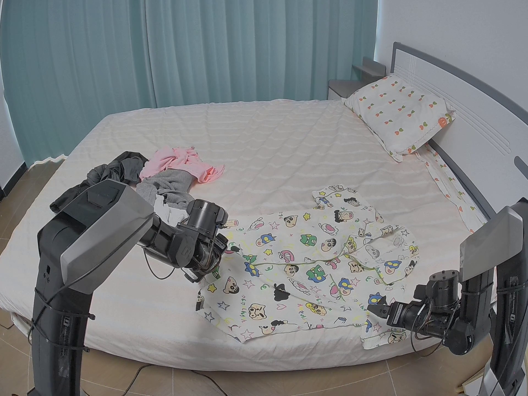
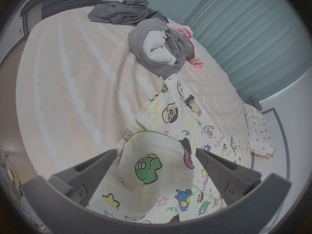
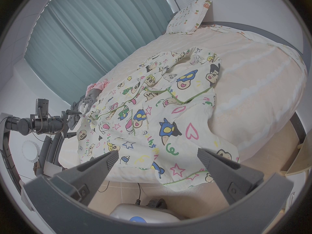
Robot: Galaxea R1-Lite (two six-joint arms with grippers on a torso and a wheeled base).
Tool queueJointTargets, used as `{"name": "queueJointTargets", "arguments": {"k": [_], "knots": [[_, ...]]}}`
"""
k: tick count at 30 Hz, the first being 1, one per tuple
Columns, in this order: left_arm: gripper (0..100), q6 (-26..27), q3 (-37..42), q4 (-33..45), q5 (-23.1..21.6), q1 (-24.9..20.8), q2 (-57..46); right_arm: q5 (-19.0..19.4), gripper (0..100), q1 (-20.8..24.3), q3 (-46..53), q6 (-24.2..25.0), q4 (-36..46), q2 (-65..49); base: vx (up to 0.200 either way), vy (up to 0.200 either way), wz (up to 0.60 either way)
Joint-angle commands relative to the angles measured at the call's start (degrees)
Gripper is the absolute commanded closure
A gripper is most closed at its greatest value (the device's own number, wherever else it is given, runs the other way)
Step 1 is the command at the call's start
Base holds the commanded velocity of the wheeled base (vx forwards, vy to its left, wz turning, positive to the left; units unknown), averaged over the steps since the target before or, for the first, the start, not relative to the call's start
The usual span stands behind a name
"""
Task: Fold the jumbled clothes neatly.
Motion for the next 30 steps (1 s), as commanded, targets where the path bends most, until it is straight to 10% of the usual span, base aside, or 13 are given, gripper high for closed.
{"name": "queueJointTargets", "arguments": {"k": [1, 23, 24, 30], "knots": [[100, -0.1, -1.6, 2.2, 0.0, 0.2, 0.3, 0.0, 0, 0.0, 0.0, 0.0, -0.8, -0.5, 0.000, 0.000, 0.00], [100, -0.4, -4.3, 5.5, 0.1, 4.4, 1.0, 0.0, 0, 0.0, 0.0, -0.1, -0.8, -0.5, 0.000, 0.000, 0.00], [0, -0.4, -4.4, 6.0, 0.0, 4.4, 1.0, 0.0, 0, 0.0, 0.0, 0.0, -0.8, -0.5, 0.000, 0.000, 0.00], [0, -0.4, -4.7, 7.2, -0.8, 3.9, 1.0, 0.0, 0, 0.0, 0.0, -0.1, -0.8, -0.4, 0.000, 0.000, 0.00]]}}
